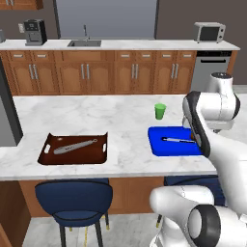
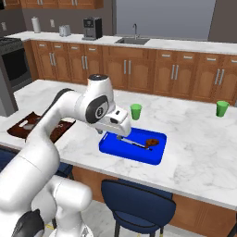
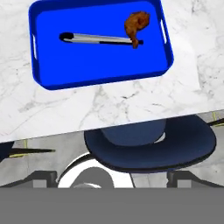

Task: Gather the lime and onion from the fridge and place them on a tray on the dining counter. Then gather the chicken drumsticks from the fridge and place them on the other tray.

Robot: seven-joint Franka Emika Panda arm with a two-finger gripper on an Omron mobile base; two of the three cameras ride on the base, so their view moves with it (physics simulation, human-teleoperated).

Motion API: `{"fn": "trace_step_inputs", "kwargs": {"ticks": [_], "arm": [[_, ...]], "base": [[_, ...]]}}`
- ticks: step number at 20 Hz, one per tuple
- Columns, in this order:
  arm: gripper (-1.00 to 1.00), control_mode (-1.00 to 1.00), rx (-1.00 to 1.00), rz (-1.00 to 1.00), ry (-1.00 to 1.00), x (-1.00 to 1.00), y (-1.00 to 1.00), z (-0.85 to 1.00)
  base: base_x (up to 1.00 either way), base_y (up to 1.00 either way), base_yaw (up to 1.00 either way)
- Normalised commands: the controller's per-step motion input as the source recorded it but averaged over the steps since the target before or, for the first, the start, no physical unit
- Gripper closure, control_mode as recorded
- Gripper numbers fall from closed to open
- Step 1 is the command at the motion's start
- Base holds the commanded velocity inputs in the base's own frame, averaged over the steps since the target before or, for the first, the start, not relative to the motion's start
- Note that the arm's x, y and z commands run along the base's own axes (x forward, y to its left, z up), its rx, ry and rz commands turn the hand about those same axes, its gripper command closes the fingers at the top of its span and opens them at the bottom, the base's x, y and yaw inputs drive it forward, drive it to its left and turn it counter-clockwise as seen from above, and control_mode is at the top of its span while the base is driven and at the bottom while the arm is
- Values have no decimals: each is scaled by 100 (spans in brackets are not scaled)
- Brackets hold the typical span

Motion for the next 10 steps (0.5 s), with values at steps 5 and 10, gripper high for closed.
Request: {"fn": "trace_step_inputs", "kwargs": {"ticks": [5, 10], "arm": [[-100, -100, -3, 0, -1, -66, 85, 4], [-100, -100, -4, 0, -5, -72, 69, 0]], "base": [[0, 0, 0], [0, 0, 0]]}}
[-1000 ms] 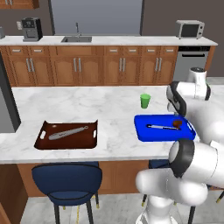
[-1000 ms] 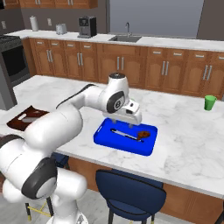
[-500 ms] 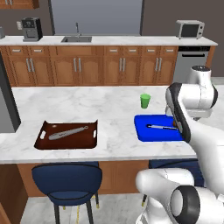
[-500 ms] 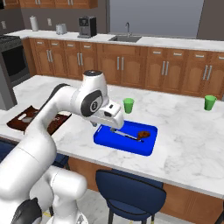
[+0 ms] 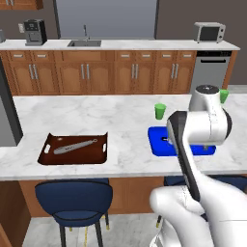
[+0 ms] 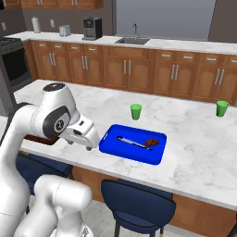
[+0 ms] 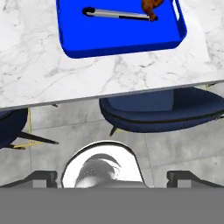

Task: Gather the lime and onion from the fridge and place them on a tray on the dining counter. Then gather the chicken drumsticks from the fridge and place them on the other tray.

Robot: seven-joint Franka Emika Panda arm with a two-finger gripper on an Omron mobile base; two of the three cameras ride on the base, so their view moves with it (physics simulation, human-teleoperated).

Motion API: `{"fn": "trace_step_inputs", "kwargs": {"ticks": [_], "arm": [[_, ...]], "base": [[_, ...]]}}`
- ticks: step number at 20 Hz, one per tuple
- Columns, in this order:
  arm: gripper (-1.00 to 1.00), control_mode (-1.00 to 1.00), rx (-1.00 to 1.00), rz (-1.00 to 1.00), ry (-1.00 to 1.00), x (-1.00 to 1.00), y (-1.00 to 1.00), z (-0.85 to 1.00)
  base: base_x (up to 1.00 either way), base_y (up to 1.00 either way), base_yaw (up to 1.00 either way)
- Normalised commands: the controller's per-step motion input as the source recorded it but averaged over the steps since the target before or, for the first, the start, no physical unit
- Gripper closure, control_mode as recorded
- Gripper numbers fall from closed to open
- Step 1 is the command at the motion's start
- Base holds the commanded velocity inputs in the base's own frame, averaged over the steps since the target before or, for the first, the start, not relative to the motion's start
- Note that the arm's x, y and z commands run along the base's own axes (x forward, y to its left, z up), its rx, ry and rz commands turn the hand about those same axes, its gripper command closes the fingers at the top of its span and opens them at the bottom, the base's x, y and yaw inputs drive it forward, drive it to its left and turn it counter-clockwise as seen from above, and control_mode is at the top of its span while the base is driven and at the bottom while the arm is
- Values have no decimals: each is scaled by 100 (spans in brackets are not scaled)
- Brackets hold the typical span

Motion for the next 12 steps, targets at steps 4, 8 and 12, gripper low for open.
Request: {"fn": "trace_step_inputs", "kwargs": {"ticks": [4, 8, 12], "arm": [[-100, -100, -6, 0, -7, -61, 57, 0], [-100, -100, -1, 1, 0, -12, 19, 0], [-100, -100, 0, 0, 0, 0, 0, 0]], "base": [[0, 0, 0], [0, 0, 0], [0, 0, 0]]}}
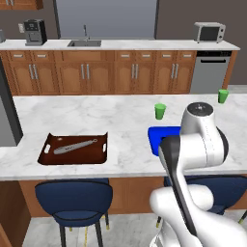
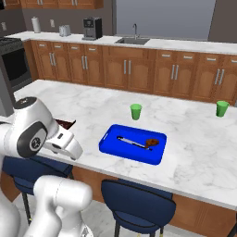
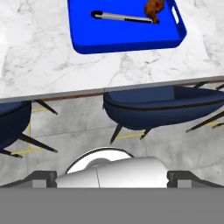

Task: Gather the lime and onion from the fridge and place them on a tray on the dining counter. Then gather the chicken drumsticks from the fridge and place them on the other tray.

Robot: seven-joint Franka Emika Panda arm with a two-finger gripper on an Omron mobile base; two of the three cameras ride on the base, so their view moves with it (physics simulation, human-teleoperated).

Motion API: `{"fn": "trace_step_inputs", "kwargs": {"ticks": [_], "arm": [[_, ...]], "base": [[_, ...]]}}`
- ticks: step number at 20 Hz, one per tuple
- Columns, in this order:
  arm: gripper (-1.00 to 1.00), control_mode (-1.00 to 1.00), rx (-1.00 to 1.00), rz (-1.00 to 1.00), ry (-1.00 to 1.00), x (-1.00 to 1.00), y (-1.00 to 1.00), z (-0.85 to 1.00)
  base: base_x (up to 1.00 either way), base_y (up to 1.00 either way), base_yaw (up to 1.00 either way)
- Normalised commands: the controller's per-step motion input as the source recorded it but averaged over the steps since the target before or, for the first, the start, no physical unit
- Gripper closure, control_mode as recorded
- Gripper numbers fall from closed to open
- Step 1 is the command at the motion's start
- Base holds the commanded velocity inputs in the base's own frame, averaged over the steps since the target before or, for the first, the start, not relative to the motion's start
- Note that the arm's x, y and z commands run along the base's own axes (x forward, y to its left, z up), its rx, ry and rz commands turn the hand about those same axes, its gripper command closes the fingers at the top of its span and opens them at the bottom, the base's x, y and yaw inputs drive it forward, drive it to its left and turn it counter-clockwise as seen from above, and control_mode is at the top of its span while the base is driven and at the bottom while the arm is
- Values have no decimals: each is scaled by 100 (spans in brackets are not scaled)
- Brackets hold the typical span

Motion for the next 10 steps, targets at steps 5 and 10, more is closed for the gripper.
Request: {"fn": "trace_step_inputs", "kwargs": {"ticks": [5, 10], "arm": [[-100, 100, 0, 0, 0, 0, 0, 0], [-100, 100, 0, 0, 0, 0, 0, 0]], "base": [[-2, 0, 0], [-35, 39, 0]]}}
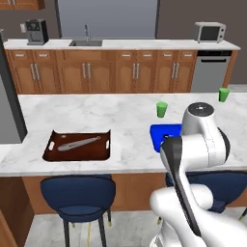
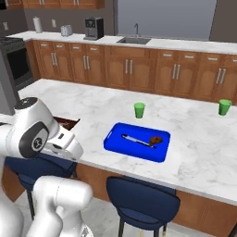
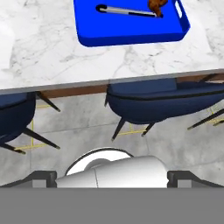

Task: Gather the lime and onion from the fridge and place them on a tray on the dining counter. Then gather the chicken drumsticks from the fridge and place them on the other tray.

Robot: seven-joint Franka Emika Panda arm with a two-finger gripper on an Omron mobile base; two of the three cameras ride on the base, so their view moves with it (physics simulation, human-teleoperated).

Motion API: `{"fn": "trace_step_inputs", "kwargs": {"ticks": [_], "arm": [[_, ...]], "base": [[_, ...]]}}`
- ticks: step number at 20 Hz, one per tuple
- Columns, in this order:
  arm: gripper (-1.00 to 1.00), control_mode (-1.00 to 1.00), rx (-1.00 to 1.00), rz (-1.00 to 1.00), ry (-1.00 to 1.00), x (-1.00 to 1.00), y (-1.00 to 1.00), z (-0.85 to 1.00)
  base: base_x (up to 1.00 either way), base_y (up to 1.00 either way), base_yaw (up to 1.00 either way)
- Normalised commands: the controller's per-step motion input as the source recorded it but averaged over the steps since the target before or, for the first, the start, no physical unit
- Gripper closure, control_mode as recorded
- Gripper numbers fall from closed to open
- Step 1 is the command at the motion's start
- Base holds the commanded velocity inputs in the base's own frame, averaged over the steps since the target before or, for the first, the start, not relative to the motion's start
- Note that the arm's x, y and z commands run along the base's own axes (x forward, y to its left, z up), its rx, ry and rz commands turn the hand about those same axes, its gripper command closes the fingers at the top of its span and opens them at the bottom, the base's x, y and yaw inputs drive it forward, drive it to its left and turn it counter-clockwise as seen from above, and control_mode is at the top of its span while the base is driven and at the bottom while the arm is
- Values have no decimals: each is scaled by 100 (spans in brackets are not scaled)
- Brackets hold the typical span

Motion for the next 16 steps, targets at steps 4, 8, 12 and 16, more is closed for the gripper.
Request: {"fn": "trace_step_inputs", "kwargs": {"ticks": [4, 8, 12, 16], "arm": [[-100, 100, 0, 0, 0, 0, 0, 0], [-100, 100, 0, 0, 0, 0, 0, 0], [-100, 100, 0, 0, 0, 0, 0, 0], [-100, 100, 0, 0, 0, 0, 0, 0]], "base": [[-34, 85, 7], [-7, 100, 20], [-3, 100, 32], [0, 100, 38]]}}
